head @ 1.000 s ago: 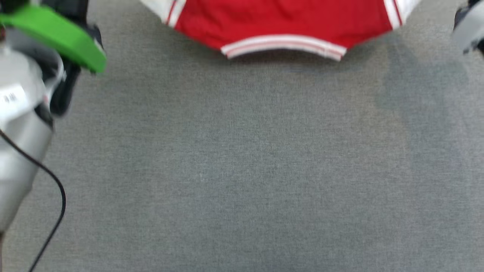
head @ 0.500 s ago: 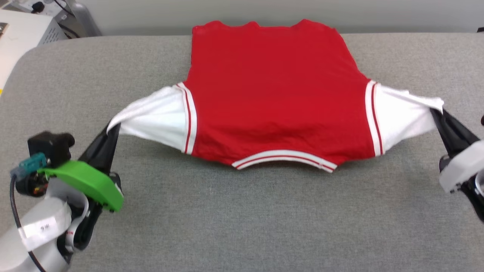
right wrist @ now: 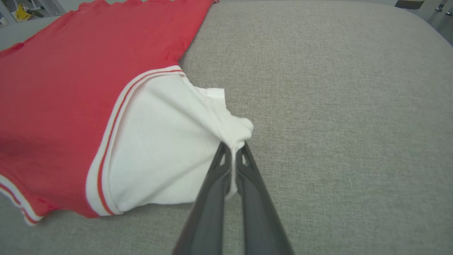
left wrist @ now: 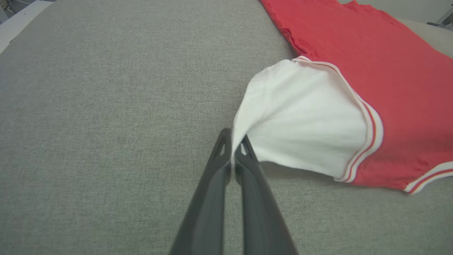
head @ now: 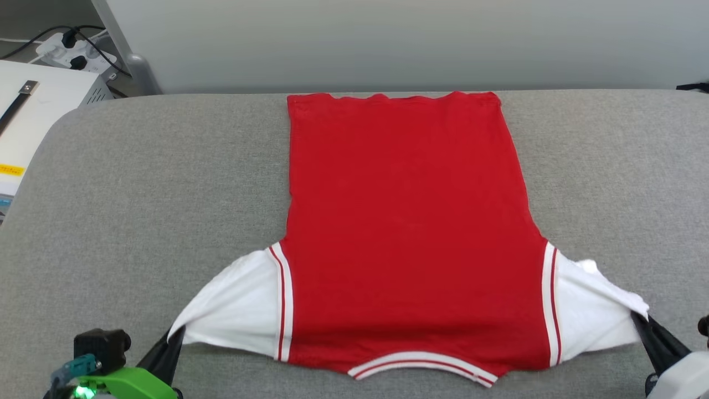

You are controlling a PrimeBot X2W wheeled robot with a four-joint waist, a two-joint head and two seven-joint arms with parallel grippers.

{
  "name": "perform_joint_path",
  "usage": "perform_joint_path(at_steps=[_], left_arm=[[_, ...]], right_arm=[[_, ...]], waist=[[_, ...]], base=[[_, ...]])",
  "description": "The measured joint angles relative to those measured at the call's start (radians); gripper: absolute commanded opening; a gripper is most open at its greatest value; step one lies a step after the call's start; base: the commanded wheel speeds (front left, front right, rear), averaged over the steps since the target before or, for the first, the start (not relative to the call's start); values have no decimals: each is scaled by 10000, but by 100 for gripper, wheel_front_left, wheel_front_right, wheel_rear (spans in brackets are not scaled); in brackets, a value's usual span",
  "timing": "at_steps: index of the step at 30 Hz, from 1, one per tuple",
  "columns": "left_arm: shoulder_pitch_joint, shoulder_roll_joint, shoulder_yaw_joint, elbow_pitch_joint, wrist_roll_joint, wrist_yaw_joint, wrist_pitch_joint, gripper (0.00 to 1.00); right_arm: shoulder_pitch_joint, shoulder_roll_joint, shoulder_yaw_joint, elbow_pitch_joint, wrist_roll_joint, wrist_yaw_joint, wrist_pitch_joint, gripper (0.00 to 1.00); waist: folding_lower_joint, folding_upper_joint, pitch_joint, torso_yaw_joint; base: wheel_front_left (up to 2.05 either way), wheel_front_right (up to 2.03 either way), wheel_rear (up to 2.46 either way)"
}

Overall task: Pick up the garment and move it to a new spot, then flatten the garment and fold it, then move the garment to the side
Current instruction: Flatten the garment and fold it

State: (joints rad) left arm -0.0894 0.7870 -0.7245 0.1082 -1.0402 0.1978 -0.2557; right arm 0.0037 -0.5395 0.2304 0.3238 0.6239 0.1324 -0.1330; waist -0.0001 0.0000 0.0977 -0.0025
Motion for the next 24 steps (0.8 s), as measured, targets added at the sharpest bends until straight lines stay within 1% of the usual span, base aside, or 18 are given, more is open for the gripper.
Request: perform_joint_path(at_steps=[5, 12, 13, 14, 15, 19, 24], left_arm=[[421, -286, -77, 343, 10, 0, 0, 0], [537, -520, 86, 577, 113, -167, 0, 0], [537, -564, 127, 602, 151, -184, 0, 0], [536, -596, 142, 633, 205, -230, 0, 0], [533, -642, 146, 656, 244, -272, 0, 0], [513, -884, 125, 681, 600, -355, -2, 0], [450, -1256, 100, 514, 936, -355, -2, 0]], right_arm=[[1014, 299, -604, -221, -418, 2, 554, 0], [1607, 644, -1016, -688, -491, 0, 1373, 0], [1617, 686, -1080, -755, -495, 0, 1469, 9], [1617, 719, -1151, -813, -512, 0, 1572, 76], [1617, 754, -1218, -872, -545, 0, 1699, 100], [1610, 823, -1369, -1193, -606, 0, 1948, 100], [1368, 731, -2096, -1960, -872, -2, 1941, 100]], waist=[[0, 0, -54, 84], [0, 0, -43, 189], [0, 0, -39, 200], [0, 0, -37, 208], [1, 0, -40, 213], [0, 0, -68, 234], [1, 0, -82, 348]], base=[[0, 0, 0], [0, 0, 0], [0, 0, 0], [0, 0, 0], [0, 0, 0], [0, 0, 0], [0, 0, 0]])
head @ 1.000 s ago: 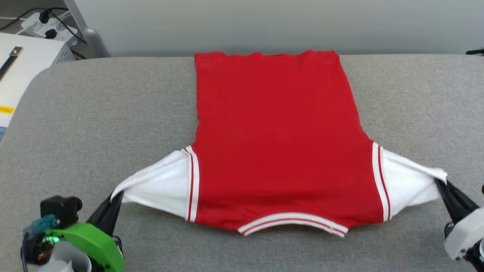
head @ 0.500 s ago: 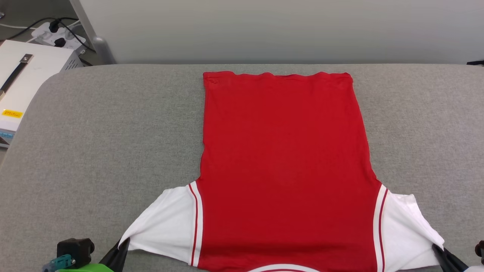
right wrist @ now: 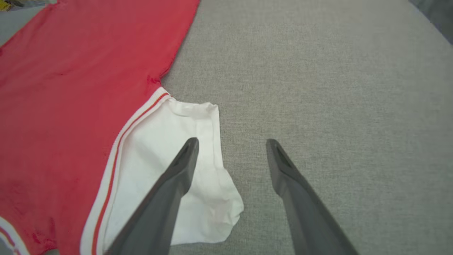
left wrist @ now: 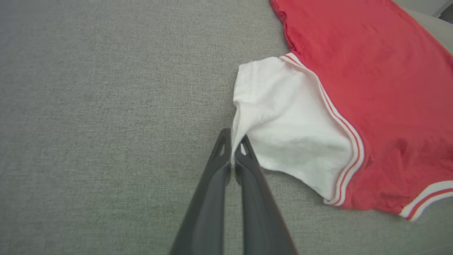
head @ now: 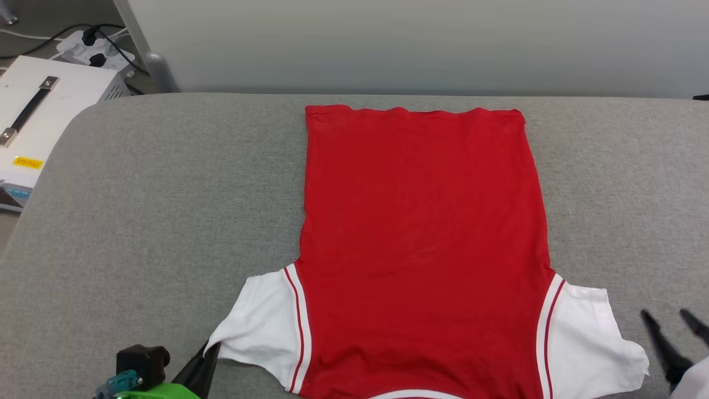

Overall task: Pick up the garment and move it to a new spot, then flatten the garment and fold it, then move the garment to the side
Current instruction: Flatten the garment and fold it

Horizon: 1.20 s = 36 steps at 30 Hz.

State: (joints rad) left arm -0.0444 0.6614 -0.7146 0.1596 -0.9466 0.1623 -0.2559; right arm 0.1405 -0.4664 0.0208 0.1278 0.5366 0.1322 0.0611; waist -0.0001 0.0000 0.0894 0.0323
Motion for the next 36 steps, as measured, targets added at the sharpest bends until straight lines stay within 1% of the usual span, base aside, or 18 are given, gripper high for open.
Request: perform_joint_path(at_steps=[4, 7, 10, 12, 15, 19, 22, 25, 27, 31, 36], left_arm=[[-134, -88, 54, -359, 441, 125, 0, 0], [-242, -77, 105, -708, 548, 313, 0, 0], [-374, -84, 98, -1035, 803, 441, 0, 0], [-532, -109, 88, -1229, 965, 462, 0, 0], [-897, -232, 48, -1522, 1139, 545, 2, 0], [-1346, -433, -8, -1755, 1427, 550, 2, 0], [-1664, -608, -46, -1791, 1659, 546, 2, 0], [-1896, -769, -67, -1818, 1766, 537, 2, 0], [-2049, -907, -73, -1827, 1847, 529, 0, 0], [-2345, -1177, -46, -1862, 2136, 479, 0, 0], [-2661, -1513, -25, -1908, 2385, 257, 0, 0]], right_arm=[[-657, -339, -1030, -938, -142, -6, 6, 100], [-1384, -740, -1383, -1626, -201, -6, 330, 100], [-2412, -1256, -1402, -2201, -222, -6, 859, 100], [-3327, -1473, -1331, -2435, -128, -6, 1296, 100], [-5012, -1799, -826, -2439, -50, -6, 2414, 100], [-7034, -2046, 146, -1666, 52, -6, 4155, 100], [-8361, -2261, 1030, -366, 401, -6, 6165, 100], [-9317, -2412, 1607, 836, 621, -6, 7712, 100], [-9953, -2441, 1866, 1429, 681, -6, 8404, 100], [-11190, -2380, 2220, 2314, 656, -6, 9127, 100], [-12228, -2220, 2305, 3419, 171, -6, 9288, 100]], waist=[[0, 0, 56, 188], [0, 0, 181, 312], [0, 0, 384, 418], [0, 0, 553, 488], [1, 0, 899, 621], [1, 0, 1397, 819], [2, 0, 1831, 1011], [2, 0, 2229, 1220], [2, 0, 2488, 1367], [2, 0, 3067, 1660], [3, 0, 3790, 2009]], base=[[0, 0, 0], [0, 0, 0], [0, 0, 0], [0, 0, 0], [0, 0, 0], [0, 0, 0], [0, 0, 0], [0, 0, 0], [0, 0, 0], [0, 0, 0], [0, 0, 0]])
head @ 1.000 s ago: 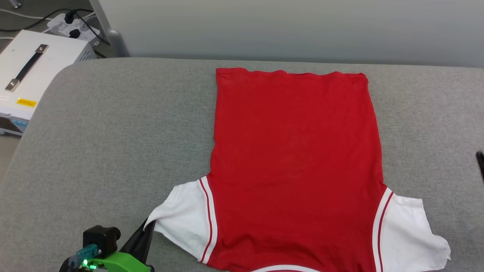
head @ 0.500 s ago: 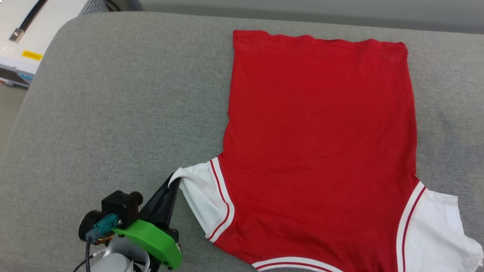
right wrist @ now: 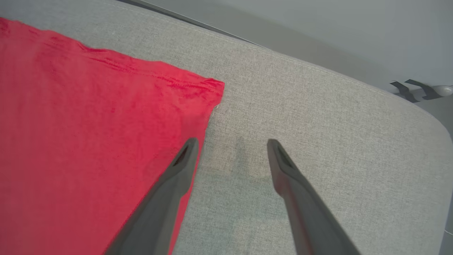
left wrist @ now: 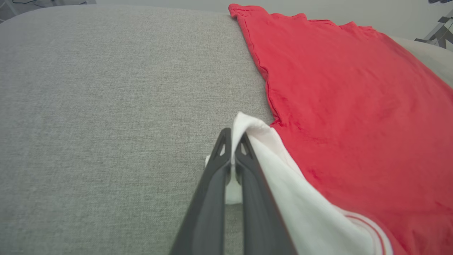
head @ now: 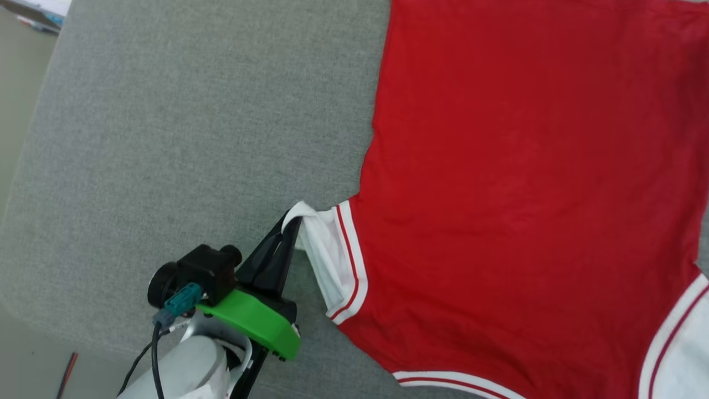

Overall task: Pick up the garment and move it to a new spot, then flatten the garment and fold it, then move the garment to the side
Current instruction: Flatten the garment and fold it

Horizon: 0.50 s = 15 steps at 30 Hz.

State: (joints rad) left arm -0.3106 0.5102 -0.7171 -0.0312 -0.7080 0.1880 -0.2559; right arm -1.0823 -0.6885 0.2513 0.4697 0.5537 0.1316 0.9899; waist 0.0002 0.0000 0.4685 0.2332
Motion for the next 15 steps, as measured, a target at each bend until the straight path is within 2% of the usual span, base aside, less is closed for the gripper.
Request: perform_joint_path(at_steps=[9, 14, 15], left_arm=[[-600, -387, 40, -157, 548, -259, 0, 0], [-606, -443, 130, -205, 648, -257, 0, 0], [-602, -453, 148, -211, 654, -259, 0, 0]], right_arm=[[-627, 355, 151, 1478, -410, 0, -669, 100], [-600, -15, 320, 1843, -370, 0, -560, 100], [-602, -90, 290, 1858, -297, 0, -516, 49]], waist=[[1, 0, 1194, 656], [-1, 0, 1501, 1025], [-2, 0, 1536, 1081]], base=[[0, 0, 0], [0, 0, 0], [0, 0, 0]])
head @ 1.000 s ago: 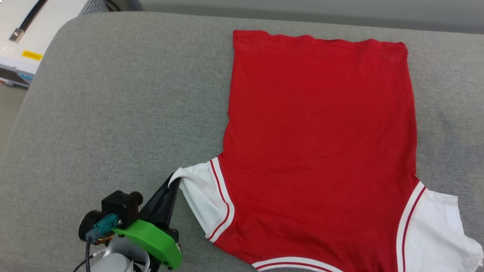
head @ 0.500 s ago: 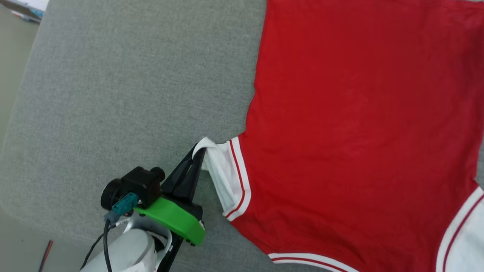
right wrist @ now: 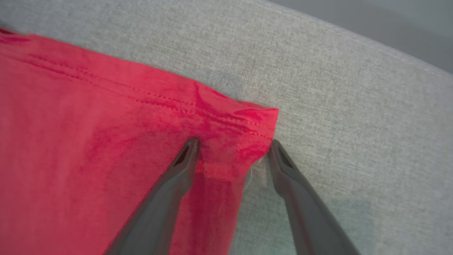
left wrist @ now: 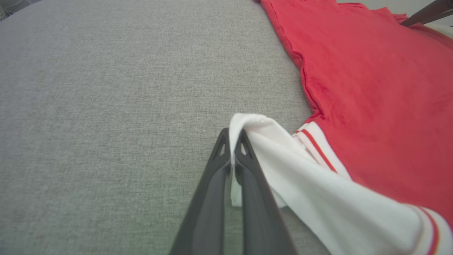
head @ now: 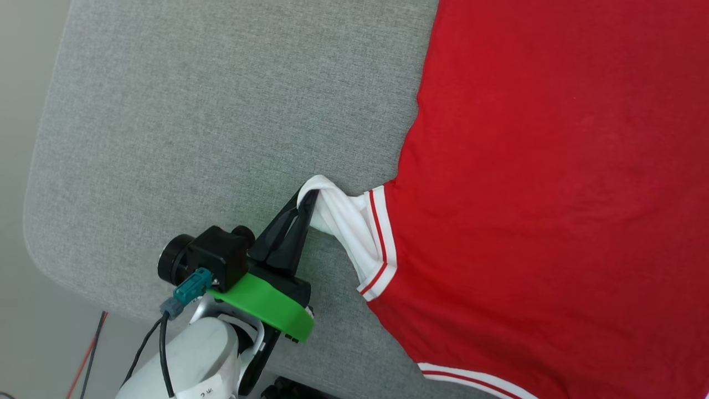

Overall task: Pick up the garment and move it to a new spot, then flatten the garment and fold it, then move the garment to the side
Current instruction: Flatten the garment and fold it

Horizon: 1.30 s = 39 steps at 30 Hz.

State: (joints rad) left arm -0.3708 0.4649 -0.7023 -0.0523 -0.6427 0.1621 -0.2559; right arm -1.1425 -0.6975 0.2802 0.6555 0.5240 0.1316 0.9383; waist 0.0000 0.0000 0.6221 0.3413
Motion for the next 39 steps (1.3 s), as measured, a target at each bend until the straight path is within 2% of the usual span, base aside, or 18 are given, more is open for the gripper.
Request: perform_joint_path(at_steps=[1, 2, 10, 13, 20, 26, 29, 34, 39], left_arm=[[4, -4, 21, 0, 4, 0, 0, 0], [10, -8, 36, 0, 8, 0, 0, 0], [257, 17, 280, 163, 12, -4, 0, 0], [481, 54, 330, 278, 2, 0, 0, 0], [1100, 295, 535, 514, -109, 10, 0, 0], [1588, 543, 596, 660, -228, 104, 4, 0], [1813, 715, 646, 677, -293, 167, 13, 0], [2173, 890, 663, 646, -372, 288, 15, 0], [2440, 1037, 731, 639, -443, 370, 15, 0]], right_arm=[[-2, -46, -36, 12, 61, 0, -12, 14], [-2, -77, -33, 8, 82, 0, -35, 0], [164, -29, 610, -79, 205, 0, -1208, 0], [463, -75, 1020, -270, 625, 0, -1626, 0], [1396, -765, 1843, -1434, 1710, 0, -2552, 0], [2985, -1616, 2265, -2661, 2468, 0, -3317, 0], [4163, -2134, 2188, -3335, 2842, 0, -3647, 0], [6277, -2504, 1438, -4209, 3287, 0, -4215, 0], [8701, -2318, 79, -4817, 3448, 0, -4692, 0]], waist=[[0, -1, 22, 45], [0, 0, 24, 67], [0, 0, -425, -67], [0, 0, -755, -196], [0, 0, -1624, -656], [0, 0, -2393, -1150], [-1, 0, -2817, -1399], [-1, 0, -3368, -1816], [-1, 0, -3777, -2265]], base=[[0, 0, 0], [0, 0, 0], [0, 0, 0], [0, 0, 0], [0, 0, 0], [0, 0, 0], [0, 0, 0], [0, 0, 0], [0, 0, 0]])
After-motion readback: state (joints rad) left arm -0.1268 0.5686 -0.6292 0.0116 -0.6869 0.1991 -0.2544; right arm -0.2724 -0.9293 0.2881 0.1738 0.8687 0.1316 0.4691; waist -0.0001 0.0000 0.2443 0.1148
